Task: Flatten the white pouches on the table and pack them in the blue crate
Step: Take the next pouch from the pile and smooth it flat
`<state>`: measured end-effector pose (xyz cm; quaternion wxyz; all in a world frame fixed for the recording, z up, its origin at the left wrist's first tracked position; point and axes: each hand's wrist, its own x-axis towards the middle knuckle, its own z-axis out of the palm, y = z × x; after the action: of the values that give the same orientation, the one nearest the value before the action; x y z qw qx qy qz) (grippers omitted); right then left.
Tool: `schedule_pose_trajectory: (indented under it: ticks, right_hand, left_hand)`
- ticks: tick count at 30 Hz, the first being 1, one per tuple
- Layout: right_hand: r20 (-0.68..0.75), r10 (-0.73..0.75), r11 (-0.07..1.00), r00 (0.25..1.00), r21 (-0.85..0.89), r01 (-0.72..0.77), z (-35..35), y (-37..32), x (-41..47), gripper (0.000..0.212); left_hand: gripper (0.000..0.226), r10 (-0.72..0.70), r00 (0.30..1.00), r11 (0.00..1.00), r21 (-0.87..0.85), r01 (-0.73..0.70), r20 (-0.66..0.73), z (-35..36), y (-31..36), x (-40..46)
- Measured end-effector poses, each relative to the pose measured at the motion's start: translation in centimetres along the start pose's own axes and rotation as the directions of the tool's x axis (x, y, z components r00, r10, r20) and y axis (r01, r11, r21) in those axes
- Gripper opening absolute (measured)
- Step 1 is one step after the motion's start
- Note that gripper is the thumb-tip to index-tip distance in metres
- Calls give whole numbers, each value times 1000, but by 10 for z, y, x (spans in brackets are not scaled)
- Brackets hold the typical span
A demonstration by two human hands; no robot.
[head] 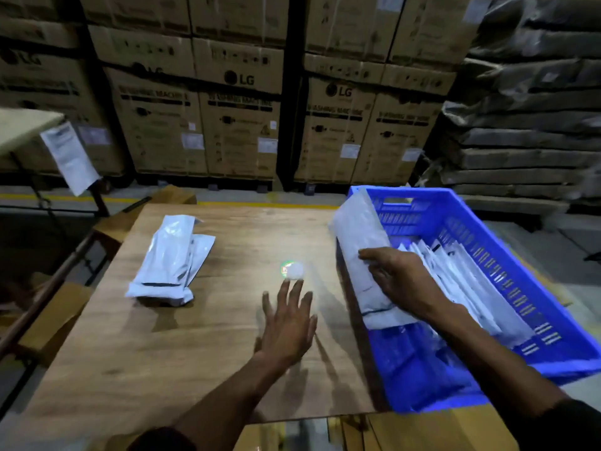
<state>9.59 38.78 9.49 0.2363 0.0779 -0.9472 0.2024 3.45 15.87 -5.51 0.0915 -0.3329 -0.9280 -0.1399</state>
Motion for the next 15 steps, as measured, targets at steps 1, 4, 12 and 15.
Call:
schedule_pose_trajectory:
  ticks: [1, 4, 12, 15]
  right_hand:
    - [-20, 2, 999, 1000, -33, -2, -18, 6, 4, 39]
    - [-50, 10, 992, 999, -125, -16, -68, 28, 11, 40]
    - [-15, 141, 941, 990, -310, -138, -169, 106, -19, 44]
    - [62, 237, 880, 970, -436, -187, -182, 131, -44, 44]
  left_hand:
    - [50, 44, 998, 999, -22, -45, -40, -13, 19, 22]
    - [50, 165, 974, 984, -43, -174, -154, -50, 77, 84]
    - [49, 341, 939, 940, -10, -341, -40, -72, 220, 167]
    - [61, 347, 922, 936, -2, -352, 173, -48, 257, 168]
